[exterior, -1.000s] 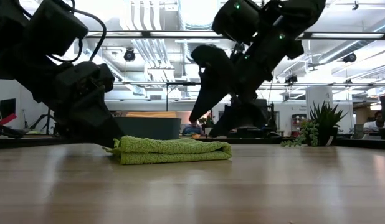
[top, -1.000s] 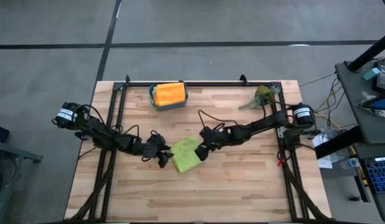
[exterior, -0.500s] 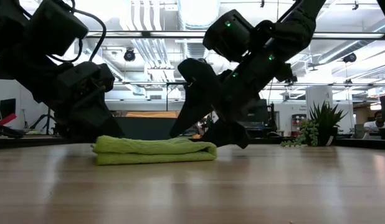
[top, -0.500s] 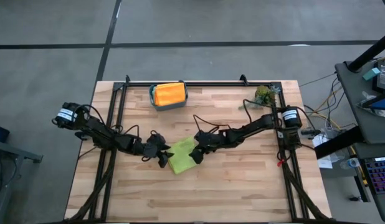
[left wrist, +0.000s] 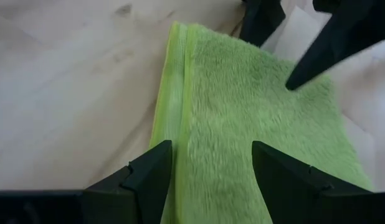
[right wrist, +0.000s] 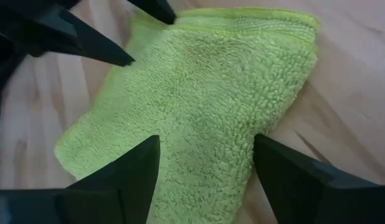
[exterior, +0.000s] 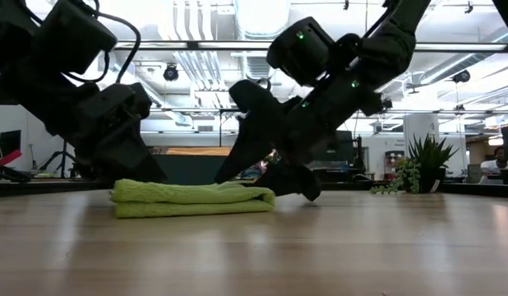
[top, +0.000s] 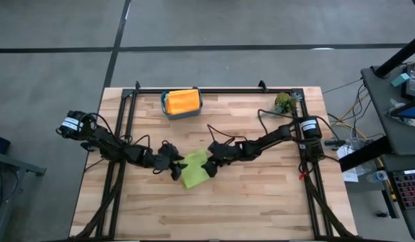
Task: Fold microfiber towels
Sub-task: Fold the light green microfiber towel
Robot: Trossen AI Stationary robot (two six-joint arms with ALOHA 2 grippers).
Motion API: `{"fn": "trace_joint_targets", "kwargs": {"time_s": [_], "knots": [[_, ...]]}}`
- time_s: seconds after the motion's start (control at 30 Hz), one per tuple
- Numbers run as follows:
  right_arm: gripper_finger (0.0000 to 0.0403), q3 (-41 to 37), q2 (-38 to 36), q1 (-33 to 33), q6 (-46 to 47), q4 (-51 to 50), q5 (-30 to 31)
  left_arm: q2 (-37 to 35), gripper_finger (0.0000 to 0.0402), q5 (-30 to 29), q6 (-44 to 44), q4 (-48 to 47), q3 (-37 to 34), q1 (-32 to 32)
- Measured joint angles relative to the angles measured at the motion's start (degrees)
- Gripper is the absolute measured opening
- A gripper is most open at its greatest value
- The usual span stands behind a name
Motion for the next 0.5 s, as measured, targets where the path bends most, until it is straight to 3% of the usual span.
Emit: {"fn": "trace_joint_targets", "kwargs": {"time_s": [0.27,0.5], "knots": [[0.0229,2.0,4.5,-0.1,-1.8,3.3,0.1,0.0,0.0205,-1.0,1.6,-1.7,-0.1,0.0],[0.0181,3.3,4.8,-0.3,-4.0,3.2,0.0,1.2,0.0205,-3.9,3.1,-1.9,-0.2,0.0]]}}
